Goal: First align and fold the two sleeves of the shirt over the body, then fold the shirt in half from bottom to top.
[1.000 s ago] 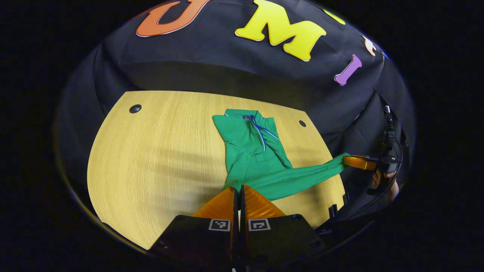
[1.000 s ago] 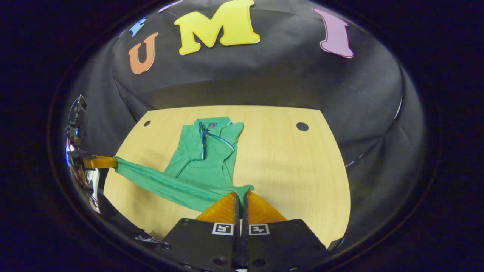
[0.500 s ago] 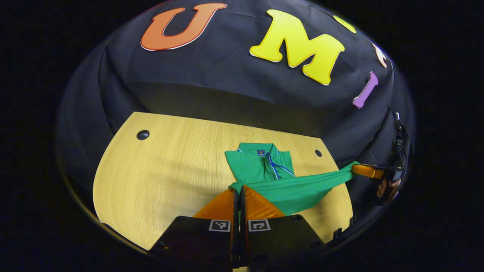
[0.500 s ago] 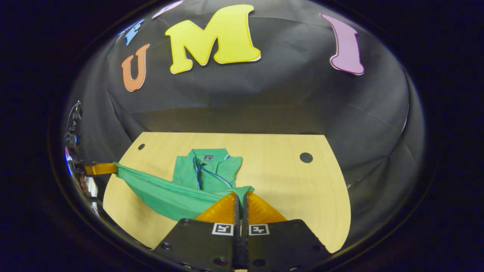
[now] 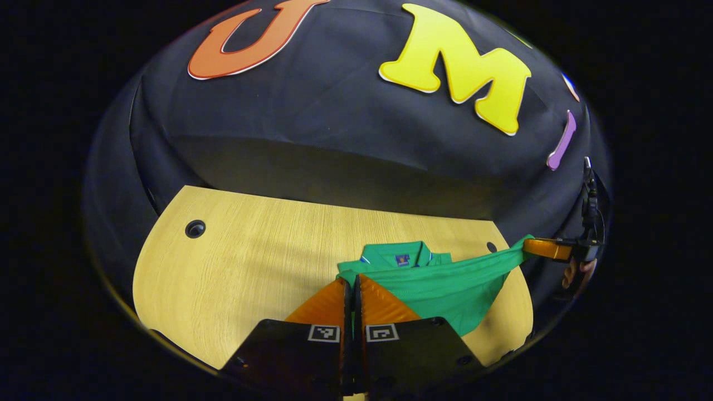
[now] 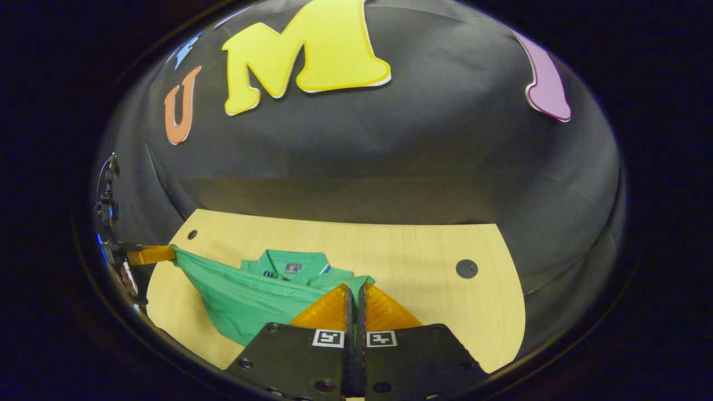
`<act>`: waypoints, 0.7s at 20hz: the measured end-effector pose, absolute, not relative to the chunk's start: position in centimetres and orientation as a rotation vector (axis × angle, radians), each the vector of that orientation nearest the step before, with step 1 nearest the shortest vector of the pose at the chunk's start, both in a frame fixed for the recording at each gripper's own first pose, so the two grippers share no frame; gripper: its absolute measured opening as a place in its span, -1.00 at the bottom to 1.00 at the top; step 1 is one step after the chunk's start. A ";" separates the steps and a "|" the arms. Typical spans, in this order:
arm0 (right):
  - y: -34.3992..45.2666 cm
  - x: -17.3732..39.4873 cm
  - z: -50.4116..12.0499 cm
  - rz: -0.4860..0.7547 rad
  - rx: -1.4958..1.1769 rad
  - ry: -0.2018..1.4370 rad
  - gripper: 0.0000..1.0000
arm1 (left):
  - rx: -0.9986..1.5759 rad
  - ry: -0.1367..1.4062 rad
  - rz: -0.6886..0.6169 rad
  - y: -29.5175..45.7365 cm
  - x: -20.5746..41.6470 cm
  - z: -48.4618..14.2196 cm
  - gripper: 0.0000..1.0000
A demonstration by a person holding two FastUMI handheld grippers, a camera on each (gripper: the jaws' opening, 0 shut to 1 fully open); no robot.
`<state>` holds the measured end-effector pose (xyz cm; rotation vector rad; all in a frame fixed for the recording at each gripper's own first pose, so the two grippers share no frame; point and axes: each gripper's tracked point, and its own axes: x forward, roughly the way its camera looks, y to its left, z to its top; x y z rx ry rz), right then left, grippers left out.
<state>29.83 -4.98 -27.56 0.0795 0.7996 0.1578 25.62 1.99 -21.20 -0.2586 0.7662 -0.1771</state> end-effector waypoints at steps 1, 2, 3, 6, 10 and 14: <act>-4.8 31.1 -28.0 0.160 0.086 0.789 -1.00 | -0.248 0.742 -0.169 2.1 26.8 -21.7 -0.94; -4.6 32.2 -28.5 0.165 0.088 0.776 -1.00 | -0.233 0.727 -0.169 2.1 27.7 -22.5 -0.94; -4.2 33.2 -29.2 0.169 0.087 0.764 -1.00 | -0.224 0.726 -0.168 2.0 28.4 -23.3 -1.00; -3.3 35.4 -31.7 0.184 0.075 0.751 -1.00 | -0.232 0.707 -0.151 1.6 30.3 -25.4 -0.94; -2.4 37.0 -34.6 0.195 0.060 0.760 -1.00 | -0.196 0.664 -0.111 2.1 32.6 -27.3 -0.94; -2.9 38.0 -36.7 0.190 0.056 0.762 -0.99 | -0.176 0.704 -0.094 2.1 33.3 -30.8 -0.94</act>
